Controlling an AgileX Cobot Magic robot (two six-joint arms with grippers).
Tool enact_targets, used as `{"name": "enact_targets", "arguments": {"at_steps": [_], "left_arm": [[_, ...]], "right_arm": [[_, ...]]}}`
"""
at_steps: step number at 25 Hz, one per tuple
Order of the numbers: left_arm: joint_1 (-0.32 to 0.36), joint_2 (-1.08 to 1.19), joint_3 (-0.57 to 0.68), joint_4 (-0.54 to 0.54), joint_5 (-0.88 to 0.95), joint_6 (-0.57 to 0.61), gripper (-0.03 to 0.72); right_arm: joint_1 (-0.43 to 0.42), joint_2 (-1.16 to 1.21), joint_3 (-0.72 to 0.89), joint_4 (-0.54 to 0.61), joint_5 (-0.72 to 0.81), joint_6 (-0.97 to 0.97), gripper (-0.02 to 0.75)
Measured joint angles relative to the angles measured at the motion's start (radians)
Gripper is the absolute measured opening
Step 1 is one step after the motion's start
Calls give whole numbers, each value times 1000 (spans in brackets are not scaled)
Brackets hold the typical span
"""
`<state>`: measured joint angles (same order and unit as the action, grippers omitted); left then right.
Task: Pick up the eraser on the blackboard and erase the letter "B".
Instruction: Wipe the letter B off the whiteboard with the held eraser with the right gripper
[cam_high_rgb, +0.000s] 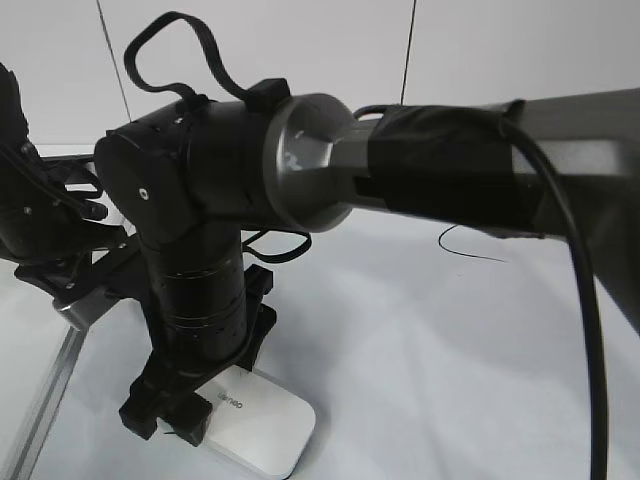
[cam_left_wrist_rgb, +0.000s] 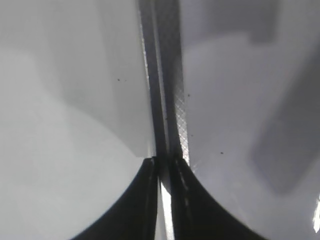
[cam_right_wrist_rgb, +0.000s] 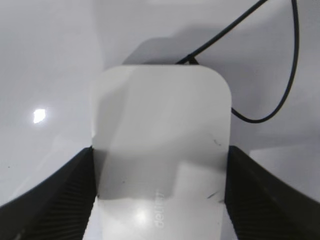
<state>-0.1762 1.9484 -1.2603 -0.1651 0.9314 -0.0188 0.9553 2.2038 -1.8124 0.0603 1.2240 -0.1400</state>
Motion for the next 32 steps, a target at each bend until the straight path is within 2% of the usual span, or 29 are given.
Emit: {"name": "enact_targets", "arguments": {"at_steps": [32], "left_arm": [[0,0,0,0,0,8,37]], "right_arm": [[0,9,-8,13,4,11,603]]}}
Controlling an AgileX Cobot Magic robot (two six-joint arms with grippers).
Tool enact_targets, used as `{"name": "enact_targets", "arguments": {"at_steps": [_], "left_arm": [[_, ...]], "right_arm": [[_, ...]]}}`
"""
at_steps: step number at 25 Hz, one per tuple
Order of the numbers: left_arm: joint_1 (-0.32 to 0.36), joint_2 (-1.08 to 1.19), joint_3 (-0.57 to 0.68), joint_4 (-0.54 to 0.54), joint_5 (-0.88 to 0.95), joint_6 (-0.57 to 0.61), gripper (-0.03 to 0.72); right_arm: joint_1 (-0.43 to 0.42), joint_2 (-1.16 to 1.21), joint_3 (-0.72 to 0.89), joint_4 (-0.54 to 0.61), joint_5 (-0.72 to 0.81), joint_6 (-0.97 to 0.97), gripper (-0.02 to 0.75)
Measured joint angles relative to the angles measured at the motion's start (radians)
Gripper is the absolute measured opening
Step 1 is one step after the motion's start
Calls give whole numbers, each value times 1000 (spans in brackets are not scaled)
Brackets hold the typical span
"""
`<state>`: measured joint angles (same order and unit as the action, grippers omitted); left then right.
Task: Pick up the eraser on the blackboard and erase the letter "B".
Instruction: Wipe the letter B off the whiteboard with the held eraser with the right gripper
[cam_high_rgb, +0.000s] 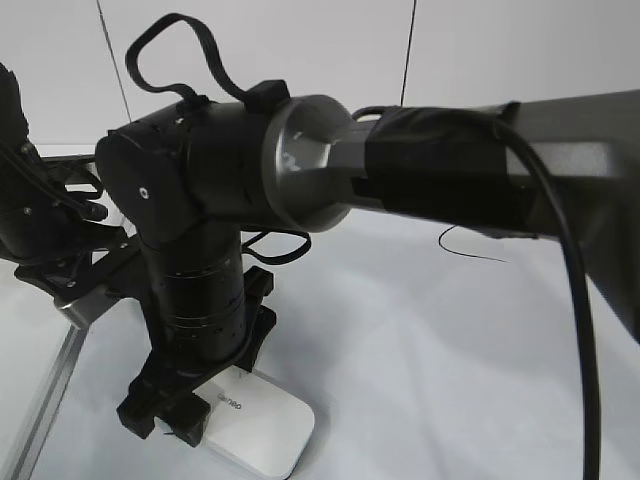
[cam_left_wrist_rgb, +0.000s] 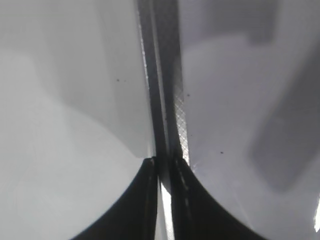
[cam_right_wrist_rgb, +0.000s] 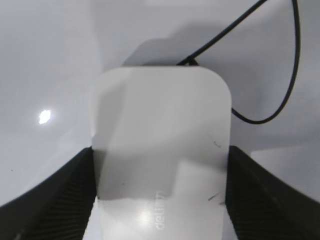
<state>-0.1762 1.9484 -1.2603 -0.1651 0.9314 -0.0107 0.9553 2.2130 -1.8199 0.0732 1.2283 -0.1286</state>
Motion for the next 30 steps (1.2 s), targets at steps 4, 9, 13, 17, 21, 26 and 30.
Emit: {"name": "enact_targets", "arguments": {"at_steps": [4,9,13,17,21,26,30], "left_arm": [[0,0,0,0,0,0,37],[0,0,0,0,0,0,37],[0,0,0,0,0,0,37],[0,0,0,0,0,0,37],[0,0,0,0,0,0,37],[0,0,0,0,0,0,37],[0,0,0,0,0,0,37]], "right_arm": [[0,0,0,0,0,0,612],[0,1,0,7,-2,2,656],[0,4,0,7,-4,2,658],[0,19,0,5,-4,2,657],[0,19,-2,-5,-5,2,656],[0,19,-2,-9,-5,2,612],[0,19,-2,-9,-5,2,575]]}}
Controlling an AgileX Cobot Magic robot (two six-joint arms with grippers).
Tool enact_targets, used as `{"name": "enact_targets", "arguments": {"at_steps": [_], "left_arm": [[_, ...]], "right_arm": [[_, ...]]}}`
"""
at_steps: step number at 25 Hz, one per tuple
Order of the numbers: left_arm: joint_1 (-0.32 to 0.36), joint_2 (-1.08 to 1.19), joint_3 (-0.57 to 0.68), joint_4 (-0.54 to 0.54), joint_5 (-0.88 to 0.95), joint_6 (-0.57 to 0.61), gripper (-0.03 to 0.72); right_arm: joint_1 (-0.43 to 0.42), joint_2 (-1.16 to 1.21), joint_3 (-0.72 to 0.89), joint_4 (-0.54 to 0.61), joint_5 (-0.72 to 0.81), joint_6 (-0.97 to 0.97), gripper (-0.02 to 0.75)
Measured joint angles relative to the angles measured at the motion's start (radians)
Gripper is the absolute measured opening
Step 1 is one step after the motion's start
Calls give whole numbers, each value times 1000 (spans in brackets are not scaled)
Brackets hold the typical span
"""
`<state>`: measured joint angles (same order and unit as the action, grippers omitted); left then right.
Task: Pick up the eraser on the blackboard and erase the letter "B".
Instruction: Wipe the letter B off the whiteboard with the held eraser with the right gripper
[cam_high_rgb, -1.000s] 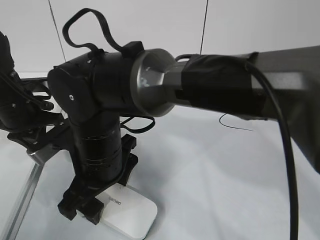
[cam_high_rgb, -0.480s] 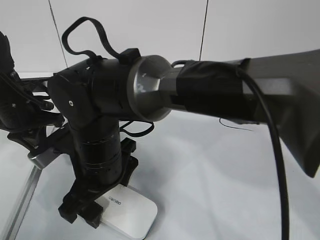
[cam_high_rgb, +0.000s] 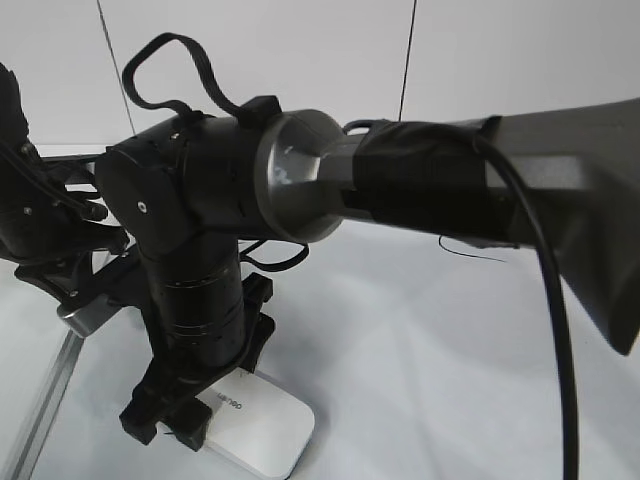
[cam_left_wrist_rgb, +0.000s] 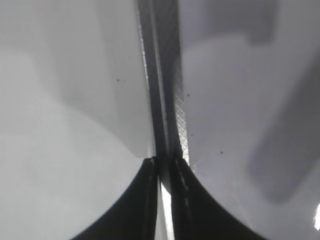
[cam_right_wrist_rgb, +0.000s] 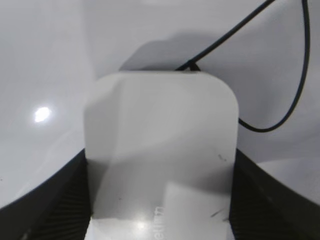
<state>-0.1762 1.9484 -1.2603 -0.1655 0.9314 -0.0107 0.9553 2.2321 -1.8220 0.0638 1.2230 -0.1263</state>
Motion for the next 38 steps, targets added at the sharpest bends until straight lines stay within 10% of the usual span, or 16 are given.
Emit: {"name": "enact_targets", "arguments": {"at_steps": [16,38], "left_arm": [[0,0,0,0,0,0,37],[0,0,0,0,-24,22,38]], "right_arm": [[0,0,-4,124,0,-191,566],[13,34,-40,-26,-9,-158,566]]}}
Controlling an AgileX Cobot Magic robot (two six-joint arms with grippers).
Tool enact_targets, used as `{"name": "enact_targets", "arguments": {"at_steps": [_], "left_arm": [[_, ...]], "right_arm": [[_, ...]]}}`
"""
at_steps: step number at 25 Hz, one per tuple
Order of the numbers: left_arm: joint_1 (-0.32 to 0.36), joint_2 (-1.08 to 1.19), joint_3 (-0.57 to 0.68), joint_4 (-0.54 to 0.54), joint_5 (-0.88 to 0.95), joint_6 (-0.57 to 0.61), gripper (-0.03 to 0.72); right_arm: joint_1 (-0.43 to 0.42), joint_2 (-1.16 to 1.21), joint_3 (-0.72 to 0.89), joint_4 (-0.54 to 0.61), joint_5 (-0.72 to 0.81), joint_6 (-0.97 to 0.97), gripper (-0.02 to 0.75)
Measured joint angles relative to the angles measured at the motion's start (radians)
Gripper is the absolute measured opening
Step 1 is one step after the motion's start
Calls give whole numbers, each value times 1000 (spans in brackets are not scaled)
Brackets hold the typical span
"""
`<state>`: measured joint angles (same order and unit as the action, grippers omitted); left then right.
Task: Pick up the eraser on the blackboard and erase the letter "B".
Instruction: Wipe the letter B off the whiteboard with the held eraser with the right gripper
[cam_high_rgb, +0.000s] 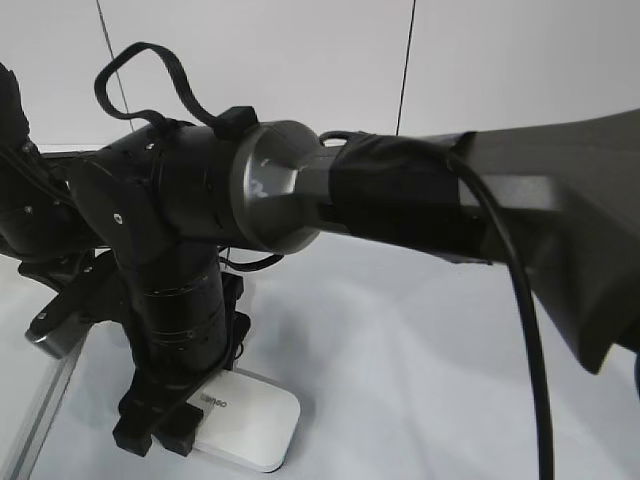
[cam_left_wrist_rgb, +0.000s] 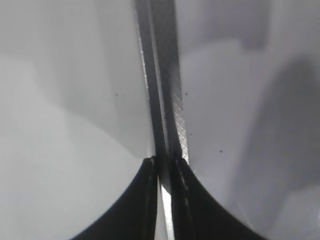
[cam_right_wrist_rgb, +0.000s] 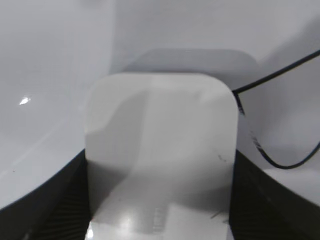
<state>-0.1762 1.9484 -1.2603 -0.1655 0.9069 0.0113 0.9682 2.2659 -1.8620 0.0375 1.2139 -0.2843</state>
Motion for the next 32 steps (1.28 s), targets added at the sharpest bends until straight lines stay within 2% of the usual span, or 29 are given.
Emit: {"name": "enact_targets", "arguments": {"at_steps": [15,27,32], "left_arm": [[0,0,0,-2,-7,4,38],[0,0,0,-6,-8,4,38],[0,0,0,-8,-6,4,38]], "right_arm": [[-30,0,-1,-15,-34,101,565],[-193,7,-21,-10,-35,189,565],[-234,32,-96,-64,6,199,564]]}}
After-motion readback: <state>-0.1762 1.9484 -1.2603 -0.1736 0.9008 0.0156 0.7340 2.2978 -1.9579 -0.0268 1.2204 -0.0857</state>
